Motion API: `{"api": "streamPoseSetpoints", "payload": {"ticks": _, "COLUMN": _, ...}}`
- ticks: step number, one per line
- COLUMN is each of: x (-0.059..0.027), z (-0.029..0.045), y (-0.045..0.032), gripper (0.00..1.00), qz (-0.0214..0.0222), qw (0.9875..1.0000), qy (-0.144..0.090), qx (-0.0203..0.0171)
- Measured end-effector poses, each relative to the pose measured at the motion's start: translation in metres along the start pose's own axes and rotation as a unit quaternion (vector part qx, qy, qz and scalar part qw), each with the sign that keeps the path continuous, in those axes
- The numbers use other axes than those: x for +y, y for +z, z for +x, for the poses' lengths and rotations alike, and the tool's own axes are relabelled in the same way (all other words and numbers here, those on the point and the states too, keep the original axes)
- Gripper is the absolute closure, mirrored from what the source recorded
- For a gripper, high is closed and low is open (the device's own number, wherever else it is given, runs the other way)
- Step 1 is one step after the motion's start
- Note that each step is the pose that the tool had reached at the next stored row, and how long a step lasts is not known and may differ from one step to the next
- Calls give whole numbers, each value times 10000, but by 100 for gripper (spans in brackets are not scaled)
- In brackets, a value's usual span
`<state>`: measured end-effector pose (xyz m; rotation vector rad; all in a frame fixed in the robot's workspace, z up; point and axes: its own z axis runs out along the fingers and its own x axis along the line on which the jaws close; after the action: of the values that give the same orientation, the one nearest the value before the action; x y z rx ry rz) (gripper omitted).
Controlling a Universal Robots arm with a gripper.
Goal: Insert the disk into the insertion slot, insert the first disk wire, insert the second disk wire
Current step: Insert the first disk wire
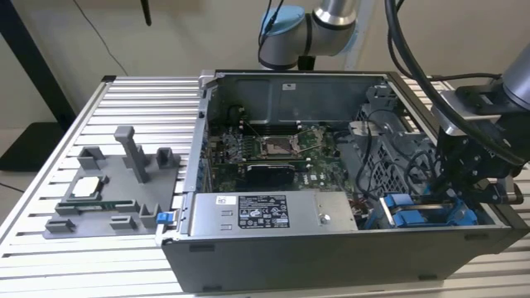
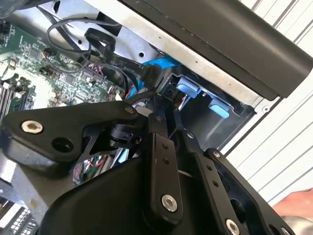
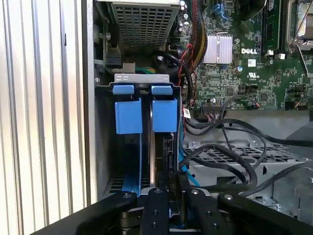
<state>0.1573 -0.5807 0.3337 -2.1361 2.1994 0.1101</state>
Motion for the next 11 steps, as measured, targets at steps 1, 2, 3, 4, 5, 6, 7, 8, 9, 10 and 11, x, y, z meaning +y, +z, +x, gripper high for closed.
{"api": "streamPoseSetpoints", "payload": {"ticks": 1, "x": 0, "z": 0, "y": 4, "gripper": 100, "qz": 0, "qw": 10000, "qy": 0, "qx": -3}}
{"api": "streamPoseSetpoints", "payload": {"ticks": 2, "x": 1, "z": 1, "y": 7, "gripper": 0, "qz": -1, "qw": 10000, "qy": 1, "qx": -7}}
{"api": "streamPoseSetpoints", "payload": {"ticks": 3, "x": 0, "z": 1, "y": 3, "gripper": 0, "qz": -1, "qw": 10000, "qy": 0, "qx": -8}}
{"api": "streamPoseSetpoints", "payload": {"ticks": 4, "x": 0, "z": 0, "y": -4, "gripper": 0, "qz": -1, "qw": 10000, "qy": 0, "qx": -8}}
{"api": "streamPoseSetpoints", "payload": {"ticks": 5, "x": 0, "z": -2, "y": -19, "gripper": 0, "qz": 0, "qw": 10000, "qy": 0, "qx": -4}}
{"api": "streamPoseSetpoints", "payload": {"ticks": 6, "x": 0, "z": -4, "y": -35, "gripper": 0, "qz": 0, "qw": 10000, "qy": 0, "qx": -5}}
{"api": "streamPoseSetpoints", "payload": {"ticks": 7, "x": 0, "z": -5, "y": -54, "gripper": 0, "qz": -1, "qw": 10000, "qy": 1, "qx": -5}}
{"api": "streamPoseSetpoints", "payload": {"ticks": 8, "x": 0, "z": -8, "y": -73, "gripper": 0, "qz": -2, "qw": 10000, "qy": 0, "qx": -4}}
{"api": "streamPoseSetpoints", "payload": {"ticks": 9, "x": 0, "z": -9, "y": -91, "gripper": 0, "qz": -3, "qw": 10000, "qy": 0, "qx": -3}}
{"api": "streamPoseSetpoints", "payload": {"ticks": 10, "x": 0, "z": -11, "y": -106, "gripper": 0, "qz": -4, "qw": 10000, "qy": 0, "qx": -5}}
{"api": "streamPoseSetpoints", "payload": {"ticks": 11, "x": 0, "z": -12, "y": -120, "gripper": 0, "qz": -4, "qw": 10000, "qy": 1, "qx": -3}}
